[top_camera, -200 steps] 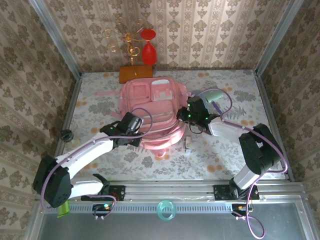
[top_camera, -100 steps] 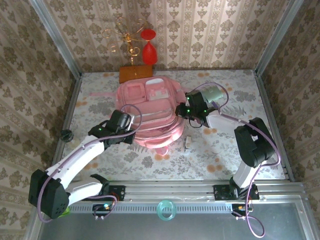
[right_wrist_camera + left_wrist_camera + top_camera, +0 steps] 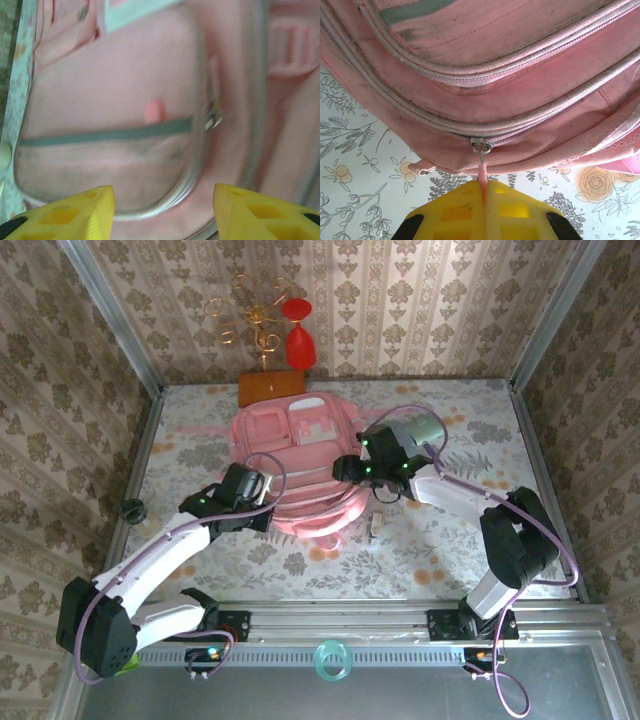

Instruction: Pack the student bag

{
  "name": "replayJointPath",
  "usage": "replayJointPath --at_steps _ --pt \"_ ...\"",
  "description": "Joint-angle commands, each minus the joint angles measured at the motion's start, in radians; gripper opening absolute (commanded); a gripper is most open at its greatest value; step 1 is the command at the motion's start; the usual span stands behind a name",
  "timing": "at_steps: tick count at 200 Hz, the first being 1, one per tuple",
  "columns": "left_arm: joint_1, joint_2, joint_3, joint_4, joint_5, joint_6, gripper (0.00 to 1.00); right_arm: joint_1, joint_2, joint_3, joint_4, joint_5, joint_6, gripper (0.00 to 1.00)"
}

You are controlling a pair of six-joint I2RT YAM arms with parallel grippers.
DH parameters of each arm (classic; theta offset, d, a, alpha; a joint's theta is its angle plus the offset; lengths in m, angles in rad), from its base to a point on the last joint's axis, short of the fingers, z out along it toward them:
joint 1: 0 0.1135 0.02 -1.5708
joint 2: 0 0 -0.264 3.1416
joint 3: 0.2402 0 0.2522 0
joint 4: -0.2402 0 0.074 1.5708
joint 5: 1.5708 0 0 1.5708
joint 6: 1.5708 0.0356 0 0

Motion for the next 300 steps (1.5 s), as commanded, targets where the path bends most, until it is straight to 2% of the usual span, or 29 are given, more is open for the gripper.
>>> replayJointPath --at_steps 1,40,59,115,139,207,232,262,284,300 --pt "-0.016 -0.013 -0.005 -0.010 0.045 -0.024 0.00 0.058 -0.036 -0.025 -0.010 -0.008 0.019 0.56" --pt "-0.024 -0.019 0.003 -0.017 0.055 -0.022 0.00 0.171 -0.041 -0.017 -0.077 0.086 0.024 0.57" --pt "-0.030 -0.020 -0.001 -0.021 0.049 -0.022 0.00 0.185 -0.028 -0.032 -0.068 0.091 0.077 0.57" --pt "-0.042 -0.011 -0.005 -0.008 0.040 -0.021 0.00 0.204 -0.017 -0.093 0.041 0.105 0.264 0.59" --pt "-0.054 -0.011 -0.004 -0.002 0.042 -0.022 0.00 0.206 -0.011 -0.152 0.144 0.160 0.354 0.59" --pt "-0.075 -0.031 -0.023 0.005 0.061 -0.026 0.00 0.204 0.019 -0.184 0.364 0.324 0.440 0.57" --pt "-0.084 -0.037 -0.029 0.012 0.062 -0.027 0.00 0.202 0.035 -0.189 0.399 0.365 0.466 0.49" --pt "-0.084 -0.049 -0.026 -0.012 0.013 -0.024 0.00 0.193 0.002 -0.231 0.442 0.429 0.480 0.19" --pt "-0.079 -0.054 -0.012 -0.048 -0.041 -0.011 0.00 0.168 -0.026 -0.234 0.428 0.423 0.455 0.01" --pt "-0.071 -0.049 -0.002 -0.066 -0.066 -0.004 0.00 0.134 -0.041 -0.230 0.418 0.379 0.431 0.00"
